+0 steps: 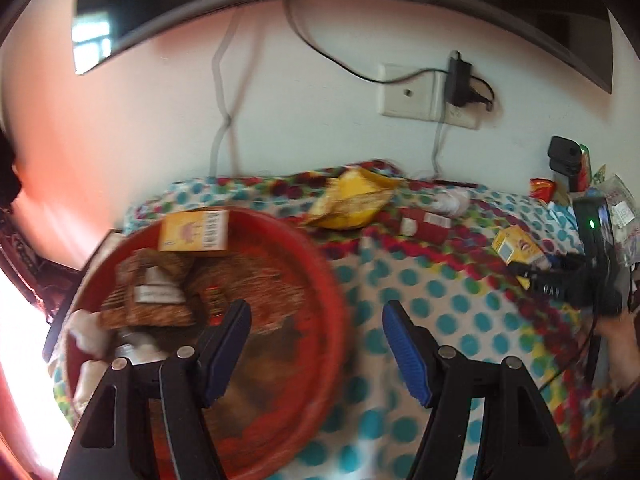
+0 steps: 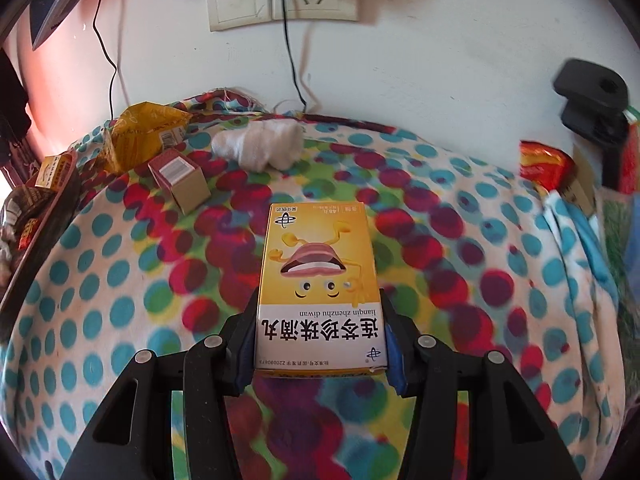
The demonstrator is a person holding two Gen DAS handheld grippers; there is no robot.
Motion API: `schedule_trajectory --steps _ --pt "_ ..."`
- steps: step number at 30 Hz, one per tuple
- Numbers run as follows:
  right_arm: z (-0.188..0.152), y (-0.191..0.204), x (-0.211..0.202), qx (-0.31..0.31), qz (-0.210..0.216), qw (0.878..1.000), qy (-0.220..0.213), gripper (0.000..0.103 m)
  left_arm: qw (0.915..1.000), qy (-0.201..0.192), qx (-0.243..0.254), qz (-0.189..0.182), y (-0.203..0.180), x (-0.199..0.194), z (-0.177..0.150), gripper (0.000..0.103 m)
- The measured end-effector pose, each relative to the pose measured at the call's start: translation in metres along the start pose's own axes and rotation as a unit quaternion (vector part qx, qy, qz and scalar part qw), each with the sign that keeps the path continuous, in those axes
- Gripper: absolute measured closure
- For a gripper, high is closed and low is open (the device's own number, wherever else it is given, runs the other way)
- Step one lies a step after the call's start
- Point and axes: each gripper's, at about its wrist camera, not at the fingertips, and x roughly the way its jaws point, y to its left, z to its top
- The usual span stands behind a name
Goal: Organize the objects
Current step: 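Grasp the small red box with the left tool while the right tool holds the yellow box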
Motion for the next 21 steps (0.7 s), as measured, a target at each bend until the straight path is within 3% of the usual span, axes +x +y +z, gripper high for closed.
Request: schedule_trajectory --steps 5,9,15,21 --pt "-0.011 -0.011 -0.011 0.014 0.015 1.0 -0.002 0.054 0.9976 0.059 0.027 -0.022 -0.067 0.05 0.04 0.032" --pt "-0.013 -0.01 -0.008 0.005 0.007 1.0 0.0 0.052 0.9932 0.114 0.008 -0.021 -0.102 0.104 0.067 0.032" --pt "-0.014 -0.008 -0.009 0.006 0.02 1.0 0.0 0.046 0.9874 0.151 -0.046 0.013 -0.121 0.161 0.091 0.032" --pt "-0.015 -0.007 -0.01 0.005 0.036 0.999 0.0 0.041 0.9724 0.195 -0.127 0.02 -0.118 0.197 0.1 0.032"
